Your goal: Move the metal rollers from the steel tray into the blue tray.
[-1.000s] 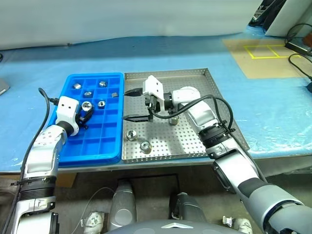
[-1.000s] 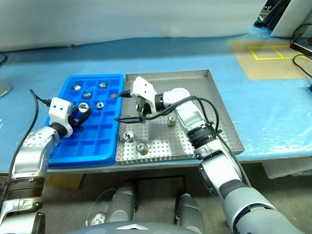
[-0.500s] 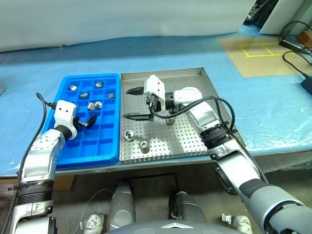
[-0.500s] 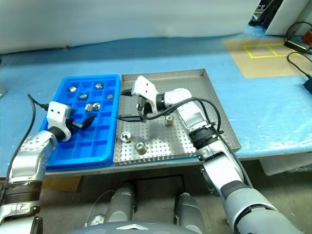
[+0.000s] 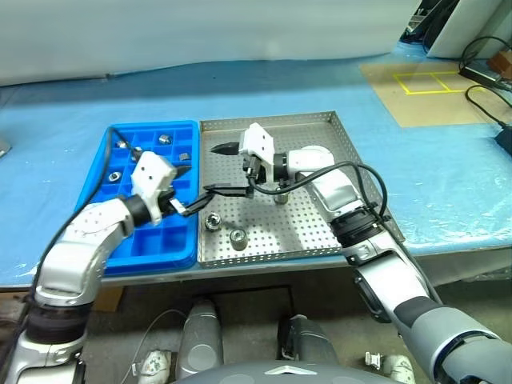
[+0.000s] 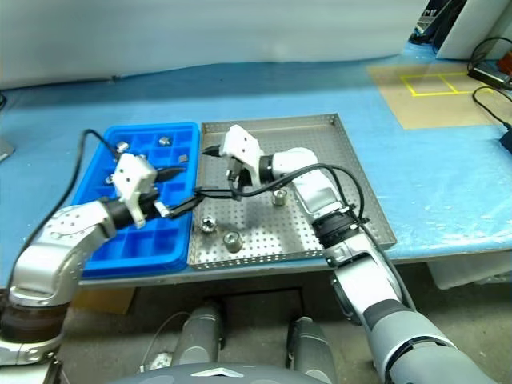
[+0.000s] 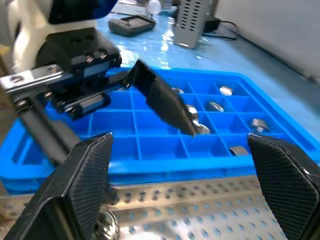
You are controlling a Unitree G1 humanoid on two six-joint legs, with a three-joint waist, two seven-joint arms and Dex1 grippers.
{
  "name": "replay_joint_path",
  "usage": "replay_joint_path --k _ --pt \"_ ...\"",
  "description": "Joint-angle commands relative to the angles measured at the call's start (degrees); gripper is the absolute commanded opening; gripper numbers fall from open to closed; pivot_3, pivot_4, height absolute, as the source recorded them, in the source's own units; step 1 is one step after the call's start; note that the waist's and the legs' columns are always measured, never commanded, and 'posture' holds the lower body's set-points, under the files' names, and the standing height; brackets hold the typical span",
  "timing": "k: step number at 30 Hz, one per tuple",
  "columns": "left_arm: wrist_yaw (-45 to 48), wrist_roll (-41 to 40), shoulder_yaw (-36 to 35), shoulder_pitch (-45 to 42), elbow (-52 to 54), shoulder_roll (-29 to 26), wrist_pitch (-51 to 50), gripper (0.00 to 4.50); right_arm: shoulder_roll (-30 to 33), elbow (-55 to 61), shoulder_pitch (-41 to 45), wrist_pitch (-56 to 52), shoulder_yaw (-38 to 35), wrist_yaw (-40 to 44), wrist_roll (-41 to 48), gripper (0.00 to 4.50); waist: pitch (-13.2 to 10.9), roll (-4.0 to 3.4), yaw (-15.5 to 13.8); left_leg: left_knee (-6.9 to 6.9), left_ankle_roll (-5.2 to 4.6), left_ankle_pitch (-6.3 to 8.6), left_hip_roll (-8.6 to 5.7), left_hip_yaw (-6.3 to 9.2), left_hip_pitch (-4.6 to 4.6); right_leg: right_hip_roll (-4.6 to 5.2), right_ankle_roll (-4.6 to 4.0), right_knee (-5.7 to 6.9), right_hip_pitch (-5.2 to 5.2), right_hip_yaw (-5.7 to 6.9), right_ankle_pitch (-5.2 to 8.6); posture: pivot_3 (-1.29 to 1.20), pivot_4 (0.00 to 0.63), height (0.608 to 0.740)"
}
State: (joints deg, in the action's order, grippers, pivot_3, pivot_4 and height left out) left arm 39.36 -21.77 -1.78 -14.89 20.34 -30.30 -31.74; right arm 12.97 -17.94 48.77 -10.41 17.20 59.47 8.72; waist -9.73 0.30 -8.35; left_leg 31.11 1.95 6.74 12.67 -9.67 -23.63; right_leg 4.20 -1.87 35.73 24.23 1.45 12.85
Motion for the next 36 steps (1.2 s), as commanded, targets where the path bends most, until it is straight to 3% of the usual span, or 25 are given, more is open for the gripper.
replay_joint_path --k 1,4,6,9,15,20,27,36 --pt "-5.14 5.07 1.65 -7.02 -6.65 3.29 5.37 4.47 1.88 4.66 -1.18 -1.39 -0.87 -0.43 -0.28 4.5 -0.01 -0.03 0.14 0.01 0.01 0.0 -0.01 -0.01 0.01 0.0 0.0 0.0 -0.01 0.0 0.0 0.08 0.15 0.74" --pt "-8.74 9.18 0.43 -11.68 -12.96 3.75 10.04 4.47 3.49 6.5 -2.25 -2.19 -1.01 -1.03 -0.74 4.5 0.0 0.01 1.12 0.0 0.11 -0.07 0.04 -0.02 0.0 -0.06 0.02 0.01 0.0 0.01 -0.02 0.05 0.15 0.74" --pt "-9.34 12.91 -0.13 -13.32 -16.66 0.98 15.58 4.47 3.82 7.49 -2.81 -2.82 -1.21 -1.59 -0.76 4.5 0.0 0.01 1.9 0.0 0.17 -0.11 0.02 -0.02 -0.01 -0.06 0.03 -0.04 0.01 0.0 -0.03 0.04 0.15 0.74" --pt "-7.11 18.09 -0.97 -14.1 -21.82 -6.62 26.27 4.47 3.69 8.32 -3.32 -3.75 -1.48 -2.39 -0.64 4.5 0.0 0.01 3.44 -0.01 0.15 -0.1 0.0 -0.04 -0.03 -0.06 0.14 -0.08 0.05 -0.02 -0.09 0.04 0.15 0.74" --pt "4.99 17.82 -2.53 -14.68 -30.26 -19.75 37.53 4.47 3.21 8.25 -3.72 -4.27 -1.32 -3.58 -0.57 4.5 0.0 0.01 3.17 -0.06 0.15 -0.07 0.03 -0.04 -0.06 -0.11 0.01 -0.1 0.09 0.02 0.0 0.04 0.15 0.74" --pt "11.78 24.18 1.9 -19.24 -43.86 -27.7 48.23 4.47 2.53 7.77 -3.66 -4.08 -1.31 -4.26 -0.7 4.5 -0.01 0.0 2.6 -0.02 0.1 -0.04 0.04 -0.11 0.0 -0.05 -0.01 0.01 0.07 0.0 0.0 0.03 0.15 0.74" --pt "16.01 28.08 6.63 -25.05 -57.84 -26.14 58.1 4.47 2.35 7.83 -4.05 -3.94 -1.6 -5.67 -1.04 4.5 0.0 0.01 2.58 -0.01 0.2 -0.1 0.01 -0.13 0.11 0.03 0.0 0.07 -0.04 -0.02 -0.01 0.0 0.15 0.74" --pt "17.3 30.89 9.51 -28.17 -67.48 -22.57 62.62 4.47 3.58 10.06 -5.86 -4.75 -1.82 -7.49 -1.1 4.5 0.0 0.02 3.01 -0.02 0.23 -0.12 0.06 -0.17 0.07 -0.02 -0.01 0.04 0.04 -0.03 -0.01 -0.03 0.15 0.74"
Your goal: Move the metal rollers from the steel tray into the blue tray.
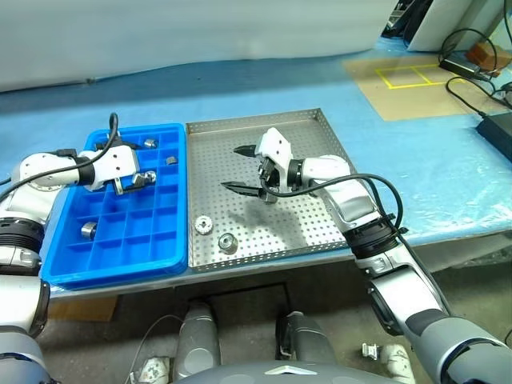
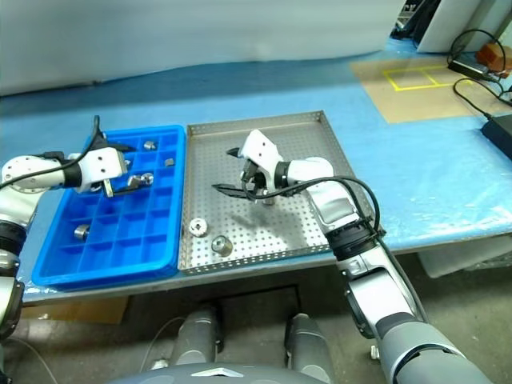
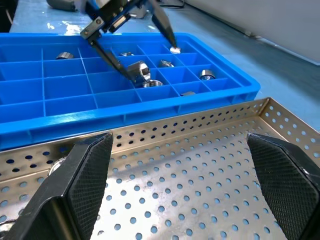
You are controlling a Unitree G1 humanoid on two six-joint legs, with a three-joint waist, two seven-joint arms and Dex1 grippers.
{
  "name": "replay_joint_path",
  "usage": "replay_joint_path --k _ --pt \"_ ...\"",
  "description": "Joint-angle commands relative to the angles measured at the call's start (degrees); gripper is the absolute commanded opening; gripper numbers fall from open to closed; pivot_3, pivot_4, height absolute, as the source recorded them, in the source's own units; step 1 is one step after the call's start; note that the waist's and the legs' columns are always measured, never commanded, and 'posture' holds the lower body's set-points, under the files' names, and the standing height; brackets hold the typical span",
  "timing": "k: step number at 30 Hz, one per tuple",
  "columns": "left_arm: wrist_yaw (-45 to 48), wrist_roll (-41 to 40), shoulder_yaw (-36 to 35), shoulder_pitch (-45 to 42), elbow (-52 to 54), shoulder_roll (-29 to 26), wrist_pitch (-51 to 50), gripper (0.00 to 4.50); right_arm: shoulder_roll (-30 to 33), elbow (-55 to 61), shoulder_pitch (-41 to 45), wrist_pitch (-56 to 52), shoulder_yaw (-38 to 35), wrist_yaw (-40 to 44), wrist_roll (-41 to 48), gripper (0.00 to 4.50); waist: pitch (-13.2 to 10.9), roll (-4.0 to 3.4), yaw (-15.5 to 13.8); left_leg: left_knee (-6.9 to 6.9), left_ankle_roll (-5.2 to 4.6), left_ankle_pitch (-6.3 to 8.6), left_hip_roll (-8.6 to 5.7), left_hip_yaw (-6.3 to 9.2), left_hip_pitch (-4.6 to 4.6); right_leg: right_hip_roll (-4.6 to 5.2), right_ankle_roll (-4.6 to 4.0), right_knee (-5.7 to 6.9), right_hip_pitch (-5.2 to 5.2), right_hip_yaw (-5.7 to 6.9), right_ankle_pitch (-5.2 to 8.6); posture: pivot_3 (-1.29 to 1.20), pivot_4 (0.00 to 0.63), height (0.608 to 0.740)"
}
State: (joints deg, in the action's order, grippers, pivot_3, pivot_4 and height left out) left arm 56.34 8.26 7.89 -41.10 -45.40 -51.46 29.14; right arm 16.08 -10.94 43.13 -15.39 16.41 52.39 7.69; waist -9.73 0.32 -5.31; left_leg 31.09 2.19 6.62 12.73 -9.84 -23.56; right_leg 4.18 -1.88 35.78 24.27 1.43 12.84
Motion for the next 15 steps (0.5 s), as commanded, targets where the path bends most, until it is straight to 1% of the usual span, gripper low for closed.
replay_joint_path --k 1,5,8,15 --pt "0.72 1.2 0.02 -2.07 -2.59 -1.85 2.02 4.47 0.66 3.35 -0.44 0.1 -0.99 -0.52 -0.07 4.5 0.0 0.0 -0.03 0.0 0.0 0.0 0.01 0.0 0.01 0.0 0.0 0.02 0.0 0.01 0.0 -0.03 0.15 0.74" --pt "0.9 2.07 -0.04 -2.57 -5.78 -2.66 2.89 4.47 0.84 4.07 -0.93 -0.49 -0.98 -0.9 0.19 4.5 0.0 0.0 -0.06 0.0 0.0 0.0 0.0 -0.02 0.04 0.0 -0.01 0.03 -0.01 -0.02 0.0 -0.03 0.15 0.74" --pt "-2.93 4.68 0.73 -3.09 -8.27 -2.36 4.28 4.47 0.78 4.23 -1.12 -0.73 -0.93 -1.05 0.28 4.5 0.0 0.0 -0.09 0.0 -0.01 0.0 0.0 -0.03 0.08 0.01 -0.01 0.1 -0.01 -0.04 0.0 -0.03 0.15 0.74" --pt "-5.26 5.1 0.75 -3.34 -9.11 0.42 4.2 4.47 1.13 4.02 -1.09 -0.52 -0.65 -1.27 -0.28 4.5 0.0 0.0 -0.34 0.01 -0.05 0.03 -0.05 -0.04 0.3 0.07 -0.03 0.44 -0.06 -0.11 0.02 -0.04 0.15 0.74"
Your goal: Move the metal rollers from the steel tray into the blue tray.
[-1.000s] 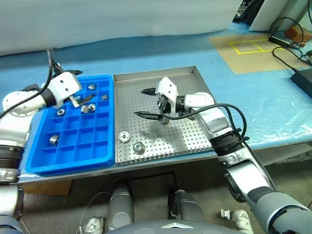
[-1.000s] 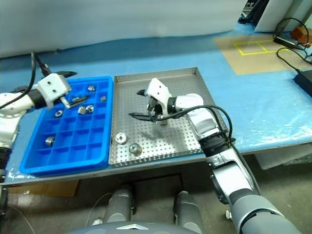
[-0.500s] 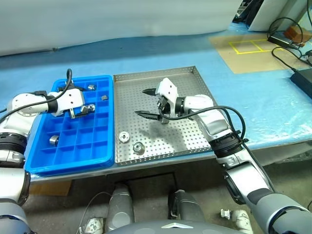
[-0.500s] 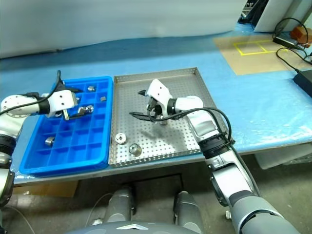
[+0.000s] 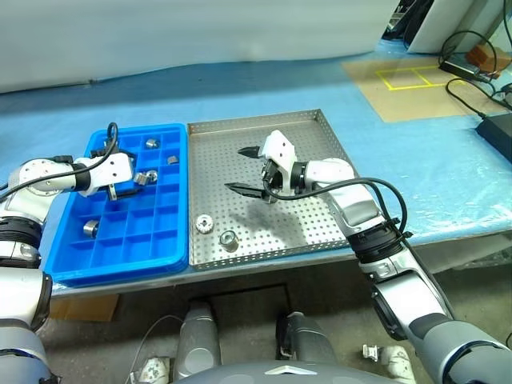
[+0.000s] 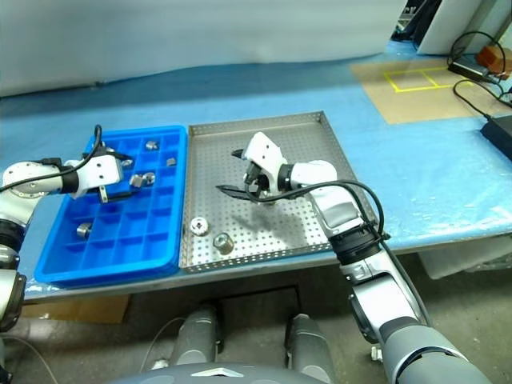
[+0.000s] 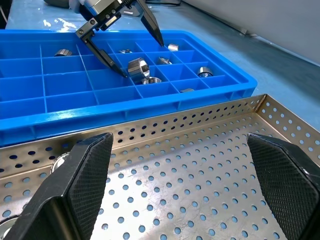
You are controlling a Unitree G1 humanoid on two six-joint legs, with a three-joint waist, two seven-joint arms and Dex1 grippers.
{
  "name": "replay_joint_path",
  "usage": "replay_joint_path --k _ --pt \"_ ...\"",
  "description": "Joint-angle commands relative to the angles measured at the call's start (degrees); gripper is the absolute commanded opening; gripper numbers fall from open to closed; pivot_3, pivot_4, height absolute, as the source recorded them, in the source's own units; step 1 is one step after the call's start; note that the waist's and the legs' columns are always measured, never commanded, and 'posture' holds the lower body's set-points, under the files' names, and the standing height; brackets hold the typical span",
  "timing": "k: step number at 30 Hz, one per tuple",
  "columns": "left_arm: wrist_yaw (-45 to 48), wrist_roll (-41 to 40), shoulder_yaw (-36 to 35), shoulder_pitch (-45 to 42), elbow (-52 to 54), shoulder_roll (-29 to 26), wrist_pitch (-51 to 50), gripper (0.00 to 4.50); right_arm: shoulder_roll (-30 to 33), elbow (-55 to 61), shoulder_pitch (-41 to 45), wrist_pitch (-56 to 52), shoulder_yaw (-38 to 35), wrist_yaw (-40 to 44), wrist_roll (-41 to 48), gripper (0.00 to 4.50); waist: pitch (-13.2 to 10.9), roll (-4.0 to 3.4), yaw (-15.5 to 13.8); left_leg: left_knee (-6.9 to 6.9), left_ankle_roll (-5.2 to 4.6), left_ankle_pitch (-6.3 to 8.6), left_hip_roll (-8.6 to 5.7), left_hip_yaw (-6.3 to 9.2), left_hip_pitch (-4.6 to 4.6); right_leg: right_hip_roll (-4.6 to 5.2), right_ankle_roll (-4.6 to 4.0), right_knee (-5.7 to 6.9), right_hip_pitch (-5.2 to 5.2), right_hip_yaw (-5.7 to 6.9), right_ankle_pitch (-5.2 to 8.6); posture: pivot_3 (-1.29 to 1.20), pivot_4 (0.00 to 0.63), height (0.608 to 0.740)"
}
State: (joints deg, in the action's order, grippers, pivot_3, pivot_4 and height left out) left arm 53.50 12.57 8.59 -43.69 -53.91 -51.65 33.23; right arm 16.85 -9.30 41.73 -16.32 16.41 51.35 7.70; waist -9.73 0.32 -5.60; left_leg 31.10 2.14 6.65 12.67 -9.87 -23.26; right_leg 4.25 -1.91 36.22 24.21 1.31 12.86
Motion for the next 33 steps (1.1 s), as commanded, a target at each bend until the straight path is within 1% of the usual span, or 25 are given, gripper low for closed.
replay_joint_path --k 1,4,9,14,17,21,28,33 --pt "-2.47 0.56 -0.11 -0.88 -0.61 0.94 -0.1 4.47 0.43 2.34 0.3 0.45 -0.64 -0.27 -0.35 4.5 0.0 0.0 -0.08 0.01 0.0 0.0 -0.01 0.0 0.02 0.01 0.0 0.06 0.0 -0.01 0.0 -0.04 0.15 0.74" --pt "-1.37 -1.26 -1.17 -1.7 -0.72 1.67 -0.88 4.47 0.51 2.34 0.24 0.3 -0.62 -0.33 -0.28 4.5 0.0 0.0 -0.07 0.05 0.01 -0.01 -0.02 0.0 0.04 0.04 0.0 0.23 0.01 -0.02 0.01 -0.04 0.15 0.74" --pt "3.26 -5.04 -3.03 -2.02 -0.57 1.12 -3.08 4.47 0.52 2.2 0.23 0.24 -0.63 -0.36 -0.11 4.5 -0.01 0.04 0.09 0.12 0.03 -0.02 0.01 0.0 0.02 0.02 -0.04 0.31 0.09 -0.03 0.03 -0.04 0.15 0.74" --pt "5.14 -5.57 -3.61 -1.87 -1.48 -0.3 -3.82 4.47 0.4 2.06 0.33 0.16 -0.62 -0.33 0.04 4.5 -0.01 0.04 0.11 0.08 0.03 -0.02 0.04 0.0 -0.03 -0.04 -0.2 0.29 0.17 -0.02 0.15 -0.04 0.15 0.74" --pt "4.64 -4.42 -3.06 -1.49 -2.33 -1.26 -3.45 4.47 0.29 1.97 0.32 0.18 -0.58 -0.32 0.05 4.5 -0.01 0.04 0.14 0.04 0.02 -0.01 0.06 0.0 -0.05 -0.06 -0.22 0.29 0.2 -0.01 0.19 -0.04 0.15 0.74" --pt "1.64 -2.67 -2.5 -1.98 -4.54 -1.71 -2.68 4.47 0.15 1.64 0.45 0.25 -0.54 -0.28 0.02 4.5 -0.01 0.04 0.12 0.02 0.02 -0.01 0.05 0.0 -0.03 -0.05 -0.21 0.29 0.2 -0.02 0.21 -0.03 0.15 0.74" --pt "1.63 -4.52 -3.67 -2.89 -4.4 -0.24 -2.76 4.47 0.32 1.99 0.21 0.01 -0.49 -0.16 -0.02 4.5 -0.01 0.04 0.11 0.02 0.08 -0.04 0.08 0.0 0.05 -0.05 -0.21 0.47 0.2 -0.02 0.21 -0.04 0.15 0.74" --pt "2.6 -5.62 -4.21 -2.87 -4.41 -0.36 -3.43 4.47 0.46 2.19 0.03 -0.28 -0.55 -0.15 0.04 4.5 -0.01 0.04 0.04 0.03 0.08 -0.05 0.07 0.0 0.02 -0.05 -0.22 0.45 0.2 -0.02 0.21 -0.04 0.15 0.74"
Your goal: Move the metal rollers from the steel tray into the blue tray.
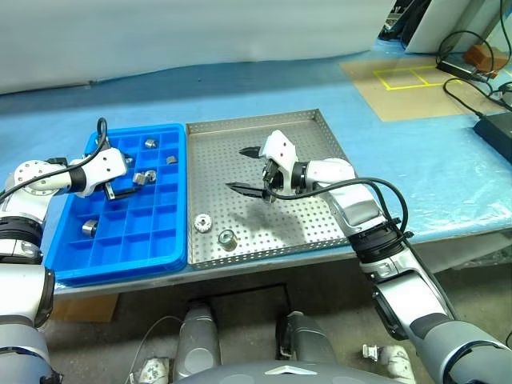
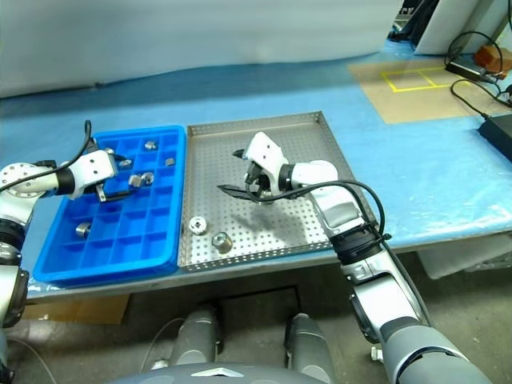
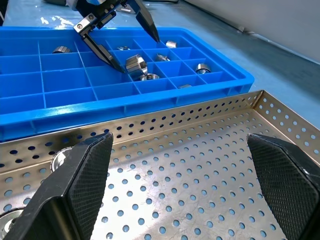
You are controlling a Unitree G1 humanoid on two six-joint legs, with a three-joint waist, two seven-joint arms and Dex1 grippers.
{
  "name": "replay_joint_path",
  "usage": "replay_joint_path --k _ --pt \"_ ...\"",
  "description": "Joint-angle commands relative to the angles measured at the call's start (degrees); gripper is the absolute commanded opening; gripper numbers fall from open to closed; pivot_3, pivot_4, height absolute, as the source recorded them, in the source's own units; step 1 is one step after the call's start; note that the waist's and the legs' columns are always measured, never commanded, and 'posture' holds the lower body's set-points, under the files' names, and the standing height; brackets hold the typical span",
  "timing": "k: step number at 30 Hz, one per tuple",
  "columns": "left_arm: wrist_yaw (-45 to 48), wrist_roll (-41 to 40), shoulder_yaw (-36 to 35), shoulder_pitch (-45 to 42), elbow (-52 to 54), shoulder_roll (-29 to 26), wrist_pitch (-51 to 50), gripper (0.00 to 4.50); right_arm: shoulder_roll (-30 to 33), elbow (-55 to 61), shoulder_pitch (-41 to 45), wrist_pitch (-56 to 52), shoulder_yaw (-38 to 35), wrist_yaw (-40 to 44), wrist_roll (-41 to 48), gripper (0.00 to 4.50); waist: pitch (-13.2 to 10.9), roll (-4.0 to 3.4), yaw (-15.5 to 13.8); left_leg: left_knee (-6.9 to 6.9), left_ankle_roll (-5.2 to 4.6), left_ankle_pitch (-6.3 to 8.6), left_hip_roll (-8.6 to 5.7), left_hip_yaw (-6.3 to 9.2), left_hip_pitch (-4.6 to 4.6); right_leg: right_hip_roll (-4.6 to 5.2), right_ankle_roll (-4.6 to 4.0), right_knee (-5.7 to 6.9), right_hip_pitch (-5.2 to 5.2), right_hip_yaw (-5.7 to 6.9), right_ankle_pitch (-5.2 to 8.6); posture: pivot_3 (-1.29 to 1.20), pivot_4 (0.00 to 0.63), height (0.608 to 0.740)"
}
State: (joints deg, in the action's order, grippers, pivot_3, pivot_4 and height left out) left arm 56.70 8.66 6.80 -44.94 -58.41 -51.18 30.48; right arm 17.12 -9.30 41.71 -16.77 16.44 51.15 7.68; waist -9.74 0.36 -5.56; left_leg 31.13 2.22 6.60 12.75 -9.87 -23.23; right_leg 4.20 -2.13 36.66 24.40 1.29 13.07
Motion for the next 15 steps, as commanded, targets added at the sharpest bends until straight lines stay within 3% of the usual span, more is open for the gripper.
replay_joint_path --k 1,15 --pt "-0.21 -1.95 -2.5 -1.62 0.08 -0.98 -0.89 4.47 0.23 2.28 -0.01 0.12 -0.59 0.06 0.06 4.5 0.0 0.0 0.01 0.0 0.0 0.0 0.0 0.0 0.0 0.0 0.0 0.0 0.0 0.0 0.0 -0.04 0.15 0.74" --pt "0.48 -2.2 -3.04 -0.51 0.62 -1.32 -1.19 4.47 -0.05 1.61 0.32 0.09 -0.4 0.4 0.12 4.5 0.0 0.0 0.05 -0.02 -0.01 0.01 0.0 0.0 -0.02 0.0 0.0 -0.07 0.0 0.0 0.01 -0.03 0.15 0.74"
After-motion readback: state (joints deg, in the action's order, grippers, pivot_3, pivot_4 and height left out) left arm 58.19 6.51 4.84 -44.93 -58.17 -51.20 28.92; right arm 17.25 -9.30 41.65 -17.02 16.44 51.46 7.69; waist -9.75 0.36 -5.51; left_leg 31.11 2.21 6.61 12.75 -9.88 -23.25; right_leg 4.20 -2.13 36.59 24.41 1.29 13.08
